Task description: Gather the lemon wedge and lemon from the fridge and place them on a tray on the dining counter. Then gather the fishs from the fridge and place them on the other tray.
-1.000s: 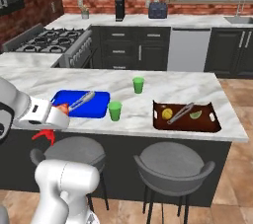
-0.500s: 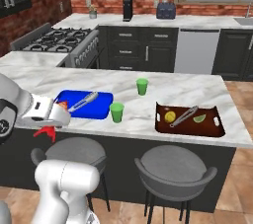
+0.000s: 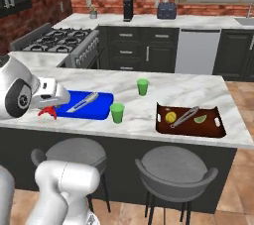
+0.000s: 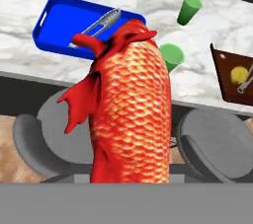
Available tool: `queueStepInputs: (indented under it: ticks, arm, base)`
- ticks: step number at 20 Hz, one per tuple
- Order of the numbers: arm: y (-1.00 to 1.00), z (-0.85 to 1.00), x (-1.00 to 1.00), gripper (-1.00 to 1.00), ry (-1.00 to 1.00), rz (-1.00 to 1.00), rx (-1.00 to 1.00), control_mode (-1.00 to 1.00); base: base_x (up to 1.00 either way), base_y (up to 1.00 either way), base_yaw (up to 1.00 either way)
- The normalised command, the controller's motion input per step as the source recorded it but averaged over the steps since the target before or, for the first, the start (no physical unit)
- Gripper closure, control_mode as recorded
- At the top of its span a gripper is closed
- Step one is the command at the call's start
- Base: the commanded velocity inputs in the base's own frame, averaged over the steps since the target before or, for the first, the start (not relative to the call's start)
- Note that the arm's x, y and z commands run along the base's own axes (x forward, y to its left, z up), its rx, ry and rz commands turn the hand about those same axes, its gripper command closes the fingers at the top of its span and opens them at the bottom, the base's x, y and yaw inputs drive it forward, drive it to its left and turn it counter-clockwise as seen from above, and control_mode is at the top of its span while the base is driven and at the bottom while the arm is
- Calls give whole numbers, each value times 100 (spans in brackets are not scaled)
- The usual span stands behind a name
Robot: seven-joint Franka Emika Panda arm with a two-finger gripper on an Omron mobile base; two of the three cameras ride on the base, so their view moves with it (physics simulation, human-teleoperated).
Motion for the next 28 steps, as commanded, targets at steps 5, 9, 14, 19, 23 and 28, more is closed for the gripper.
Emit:
queueStepInputs:
  ticks: [5, 9, 14, 19, 23, 28]
  arm:
    - [26, 0, 87, 100, 17, 7, 5, -100]
    - [0, -10, 66, 100, 28, 2, 7, -100]
    - [-2, -40, 27, 100, 14, 0, 0, -100]
    - [0, -56, 41, 100, 13, 0, 0, -100]
    - [-1, -54, 39, 100, 6, 0, 0, -100]
    - [-1, -50, 31, 100, 2, 0, 0, -100]
  base:
    - [0, 0, 0]
    - [0, 0, 0]
    - [0, 0, 0]
    - [0, 0, 0]
    - [0, 0, 0]
    - [0, 0, 0]
